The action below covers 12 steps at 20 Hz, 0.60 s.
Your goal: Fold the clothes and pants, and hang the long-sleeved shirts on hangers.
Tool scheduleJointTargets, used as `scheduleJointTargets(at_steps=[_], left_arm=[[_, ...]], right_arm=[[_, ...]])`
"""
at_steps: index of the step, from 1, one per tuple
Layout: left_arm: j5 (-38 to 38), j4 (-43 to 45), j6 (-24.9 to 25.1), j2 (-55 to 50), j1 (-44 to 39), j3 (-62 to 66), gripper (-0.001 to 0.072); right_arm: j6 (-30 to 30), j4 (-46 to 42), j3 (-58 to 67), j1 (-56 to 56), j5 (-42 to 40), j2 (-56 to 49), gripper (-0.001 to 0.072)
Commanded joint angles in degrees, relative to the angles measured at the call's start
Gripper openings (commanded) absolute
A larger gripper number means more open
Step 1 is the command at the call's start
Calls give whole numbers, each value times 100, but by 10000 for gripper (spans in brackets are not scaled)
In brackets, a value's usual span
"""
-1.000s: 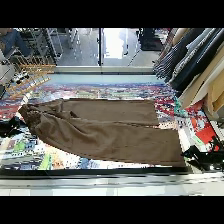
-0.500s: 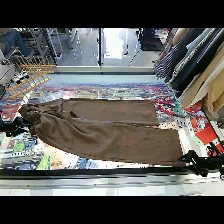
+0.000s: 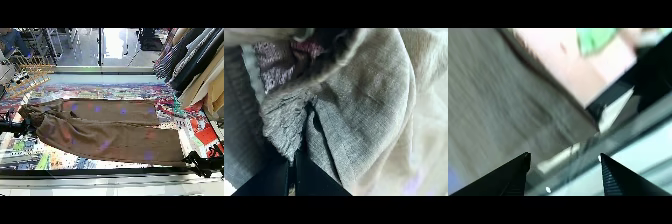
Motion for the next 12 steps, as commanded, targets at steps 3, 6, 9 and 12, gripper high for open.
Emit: scheduleJointTargets(at_steps=[3,6,9,12], left_arm=[[-457,-31,24,98,155,-2,10],[-472,-28,24,234,188,0,10],[-516,-28,24,398,229,0,10],[-748,-33,24,575,302,22,7]], right_arm=[[-68,13,-2,2,-286,-326,527],[-144,-44,-2,4,-326,-520,520],[-190,125,-2,162,-542,-726,287],[-203,769,96,640,-1021,-761,16]])
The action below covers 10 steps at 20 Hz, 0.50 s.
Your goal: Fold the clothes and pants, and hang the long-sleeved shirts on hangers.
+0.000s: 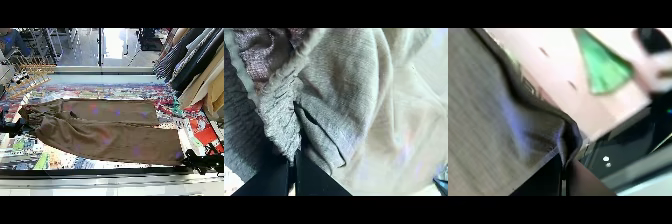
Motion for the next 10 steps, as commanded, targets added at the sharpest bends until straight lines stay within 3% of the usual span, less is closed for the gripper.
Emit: scheduleJointTargets(at_steps=[1,7,8,10], left_arm=[[-308,-59,2,205,109,98,7],[-833,-994,68,258,616,1947,5],[-844,-1283,326,262,774,2173,6],[-1296,-1484,1637,321,1167,2282,6]], right_arm=[[-44,778,256,538,-551,-85,15],[17,1375,2983,1694,-710,-85,14],[7,1274,3499,1676,-612,-85,14],[-35,741,4151,1414,-68,-85,13]])
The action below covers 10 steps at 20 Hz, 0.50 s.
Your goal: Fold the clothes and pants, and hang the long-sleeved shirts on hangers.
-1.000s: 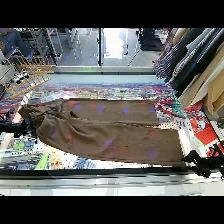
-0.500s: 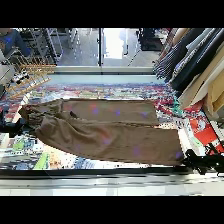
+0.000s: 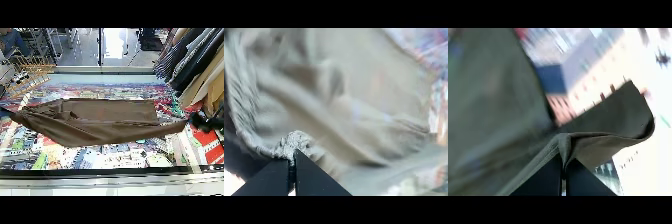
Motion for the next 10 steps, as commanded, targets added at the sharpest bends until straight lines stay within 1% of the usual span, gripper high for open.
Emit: scheduleJointTargets(at_steps=[1,2,3,4,6,7,8,10], left_arm=[[-717,-315,1657,59,634,422,5],[-855,-107,1818,59,868,308,5],[-901,98,1849,59,1097,118,5],[-1034,323,1956,59,1290,-107,6],[-1394,881,2398,59,1637,-660,5],[-1565,1141,2702,59,1790,-953,6],[-1622,1414,2990,61,1919,-1193,5],[-1620,2144,3386,44,2153,-1478,5]], right_arm=[[-219,-590,1056,-168,844,-4,13],[-542,-785,876,-271,1274,-4,12],[-802,-979,546,-352,1591,-4,13],[-1040,-1115,116,-404,1718,-4,13],[-1246,-1257,-791,-413,1698,-4,13],[-1314,-1233,-1200,-413,1633,-4,13],[-1412,-1235,-1550,-398,1576,-4,13],[-1508,-1268,-2090,-398,1543,-4,13]])
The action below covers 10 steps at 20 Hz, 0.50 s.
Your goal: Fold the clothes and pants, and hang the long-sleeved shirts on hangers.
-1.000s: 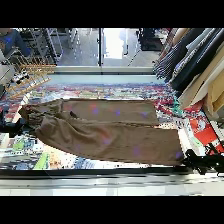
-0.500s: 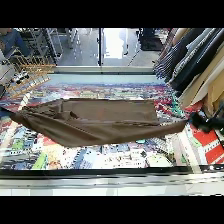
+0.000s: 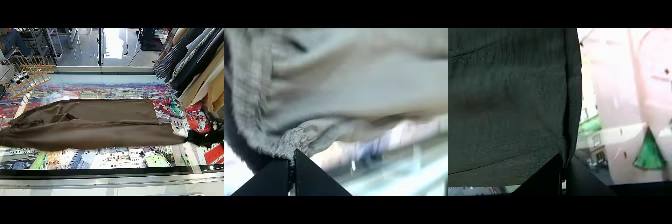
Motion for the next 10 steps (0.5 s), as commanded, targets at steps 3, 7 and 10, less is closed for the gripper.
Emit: scheduleJointTargets(at_steps=[3,7,10], left_arm=[[96,1397,973,-81,684,-505,5],[684,1779,970,-79,730,-505,44],[1080,1587,870,-63,662,-442,548]], right_arm=[[-332,-424,-1054,-20,114,0,14],[-315,-334,-1056,-20,474,0,167],[-291,199,-874,-20,774,0,562]])
